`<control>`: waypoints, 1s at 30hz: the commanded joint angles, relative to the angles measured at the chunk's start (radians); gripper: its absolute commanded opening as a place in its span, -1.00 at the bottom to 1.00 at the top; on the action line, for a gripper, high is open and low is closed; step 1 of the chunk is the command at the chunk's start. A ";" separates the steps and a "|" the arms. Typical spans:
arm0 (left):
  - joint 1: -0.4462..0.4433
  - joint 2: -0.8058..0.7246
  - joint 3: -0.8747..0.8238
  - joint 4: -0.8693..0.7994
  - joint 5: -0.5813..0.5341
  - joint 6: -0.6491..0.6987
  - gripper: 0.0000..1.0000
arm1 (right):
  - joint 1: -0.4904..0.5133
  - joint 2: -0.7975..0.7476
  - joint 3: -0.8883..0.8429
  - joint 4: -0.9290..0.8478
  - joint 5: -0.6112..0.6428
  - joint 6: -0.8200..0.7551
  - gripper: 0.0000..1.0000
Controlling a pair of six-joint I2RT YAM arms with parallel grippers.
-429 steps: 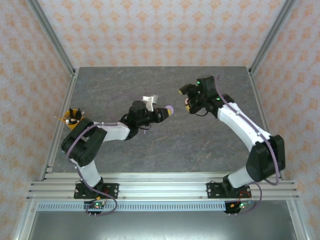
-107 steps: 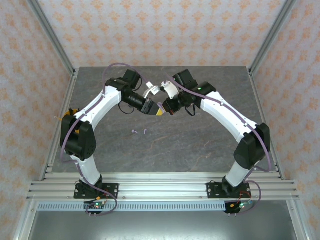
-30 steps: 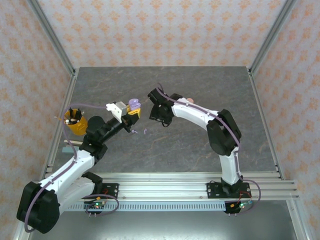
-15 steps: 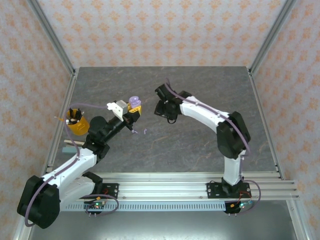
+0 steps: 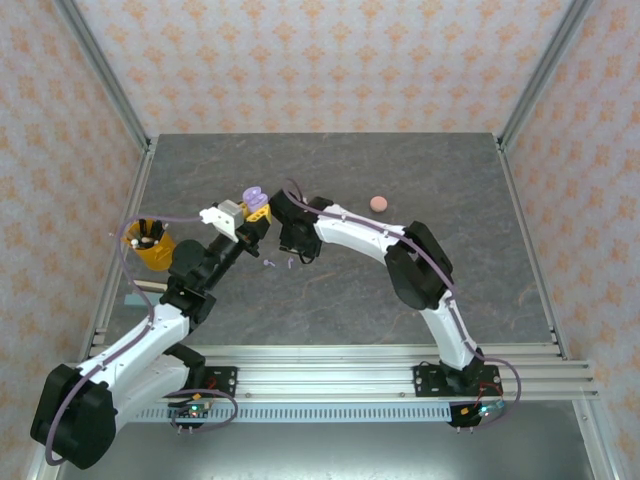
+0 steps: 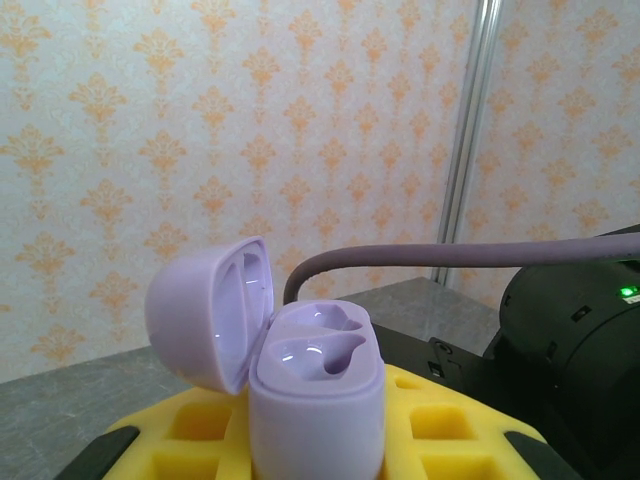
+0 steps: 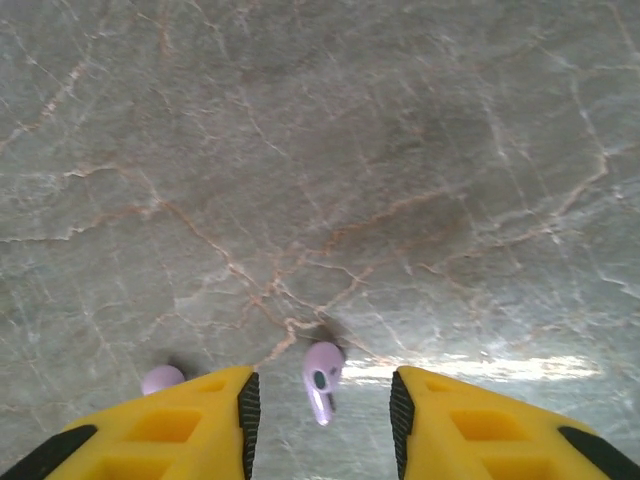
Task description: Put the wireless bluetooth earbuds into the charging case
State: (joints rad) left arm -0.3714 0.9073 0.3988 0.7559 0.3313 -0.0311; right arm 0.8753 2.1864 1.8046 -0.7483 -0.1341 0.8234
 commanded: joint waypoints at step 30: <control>0.009 -0.013 -0.015 0.056 -0.024 -0.016 -1.00 | 0.038 0.131 0.059 -0.069 -0.002 0.071 -0.27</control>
State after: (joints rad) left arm -0.3706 0.9028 0.3969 0.7567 0.3279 -0.0345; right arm 0.9073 2.2864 1.8519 -0.7723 -0.1566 0.8677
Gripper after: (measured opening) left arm 0.225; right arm 0.369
